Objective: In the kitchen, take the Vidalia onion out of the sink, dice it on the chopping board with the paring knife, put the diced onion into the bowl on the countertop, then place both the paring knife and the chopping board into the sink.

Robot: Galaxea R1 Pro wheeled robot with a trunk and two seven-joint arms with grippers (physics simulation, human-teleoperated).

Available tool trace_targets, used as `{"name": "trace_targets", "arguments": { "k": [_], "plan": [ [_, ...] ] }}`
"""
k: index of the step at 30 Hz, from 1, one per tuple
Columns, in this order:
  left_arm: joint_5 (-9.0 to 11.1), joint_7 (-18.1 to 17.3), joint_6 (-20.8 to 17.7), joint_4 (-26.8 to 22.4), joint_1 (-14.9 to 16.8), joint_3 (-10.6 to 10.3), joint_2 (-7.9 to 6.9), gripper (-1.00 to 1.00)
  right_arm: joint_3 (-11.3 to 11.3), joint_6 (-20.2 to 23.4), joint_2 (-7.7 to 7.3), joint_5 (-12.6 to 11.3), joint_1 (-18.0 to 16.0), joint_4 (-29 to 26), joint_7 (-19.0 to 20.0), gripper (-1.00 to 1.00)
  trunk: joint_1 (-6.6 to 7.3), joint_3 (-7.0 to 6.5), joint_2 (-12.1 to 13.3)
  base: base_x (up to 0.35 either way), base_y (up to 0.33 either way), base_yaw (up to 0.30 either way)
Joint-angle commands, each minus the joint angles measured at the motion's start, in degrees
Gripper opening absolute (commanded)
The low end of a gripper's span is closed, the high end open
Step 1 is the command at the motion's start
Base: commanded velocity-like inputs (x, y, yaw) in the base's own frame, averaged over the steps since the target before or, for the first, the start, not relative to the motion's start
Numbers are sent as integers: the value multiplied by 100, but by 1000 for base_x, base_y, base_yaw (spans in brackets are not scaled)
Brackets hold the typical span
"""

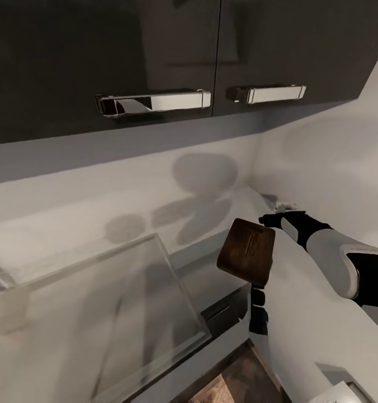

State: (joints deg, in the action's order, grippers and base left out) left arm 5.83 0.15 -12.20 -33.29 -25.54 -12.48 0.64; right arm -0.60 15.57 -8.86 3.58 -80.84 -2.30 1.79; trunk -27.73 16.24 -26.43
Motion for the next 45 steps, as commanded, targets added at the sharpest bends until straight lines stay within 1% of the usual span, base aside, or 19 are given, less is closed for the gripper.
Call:
{"name": "trace_targets", "arguments": {
  "k": [1, 5, 7, 11, 13, 14, 15, 16, 17, 18, 20, 21, 23, 24, 28, 31, 38, 45],
  "plan": [
    [59, 2, -41, -19, -3, -9, -3, 100, -9, 35, 1, 36, -2, -37, 23, 100, -3, 9, -10, 0, 0, 0],
    [62, 5, -42, -19, -3, -9, -3, 100, -10, 34, 36, 23, -2, -69, 28, 100, -3, 11, -10, 0, 0, 0],
    [60, 10, -39, -19, -3, -9, -3, 100, -15, 34, 116, 8, -2, -82, 27, 100, -3, 11, -10, 0, 0, 0],
    [59, 11, -38, -19, -3, -9, -4, 100, -35, 46, 185, 4, -2, -119, 15, 100, -3, 11, -10, 0, 0, 0],
    [59, 7, -37, -16, -3, -9, -3, 100, -47, 82, 201, 3, -7, -281, 3, 100, -3, 11, -10, 0, 0, 0],
    [59, 5, -36, -5, -3, -9, -3, 100, -50, 167, 213, 1, -6, -614, -39, 100, -3, 11, -10, 0, 0, 0],
    [59, 4, -34, 1, -3, -9, -3, 100, -49, 230, 216, 0, -7, -742, -60, 100, -3, 11, -10, 0, 0, 0],
    [55, 3, -31, 17, -3, -9, -3, 100, -52, 564, 226, -3, -9, -1122, -119, 100, -3, 11, -10, 0, 0, 0],
    [54, 3, -31, 20, -3, -9, -3, 100, -52, 721, 226, -2, -9, -1240, -140, 100, -3, 11, -10, 0, 0, 0],
    [52, 3, -25, 27, -3, -9, -3, 100, -53, 1230, 227, 0, -10, -1577, -213, 100, -3, 11, -10, 0, 0, 0],
    [49, 3, -21, 31, -3, -9, -3, 100, -54, 1842, 227, 2, -11, -2071, -355, 100, -3, 11, -10, 0, 0, 0],
    [46, -1, -21, 34, -3, -9, -3, 100, -54, 1970, 227, 2, -11, -2206, -418, 100, -3, 11, -10, 0, 0, 0],
    [44, -5, -20, 38, -3, -9, -3, 100, -54, 2080, 227, 2, -11, -2323, -526, 100, -3, 11, -10, 0, 0, 0],
    [43, -10, -20, 42, -3, -9, -4, 100, -54, 2135, 227, 2, -11, -2345, -644, 100, -3, 11, -10, 0, 0, 0],
    [42, -14, -20, 49, -3, -9, -10, 100, -55, 2145, 224, -1, -11, -2216, -761, 100, -3, 11, -10, 0, 0, 0],
    [36, -15, -15, 50, -3, -10, -11, 100, -48, 2132, 215, -5, -7, -2116, -766, 100, -3, 11, -10, 0, 0, 0],
    [33, -15, -11, 65, -3, -17, -11, 100, -46, 2140, 208, -5, -3, -2075, -774, 100, -3, 12, -10, 0, 0, 0],
    [27, -15, -11, 62, -3, -17, -3, 100, -47, 2138, 196, 2, -2, -1858, -770, 100, -3, 58, -10, 0, 0, 0]
  ]
}}
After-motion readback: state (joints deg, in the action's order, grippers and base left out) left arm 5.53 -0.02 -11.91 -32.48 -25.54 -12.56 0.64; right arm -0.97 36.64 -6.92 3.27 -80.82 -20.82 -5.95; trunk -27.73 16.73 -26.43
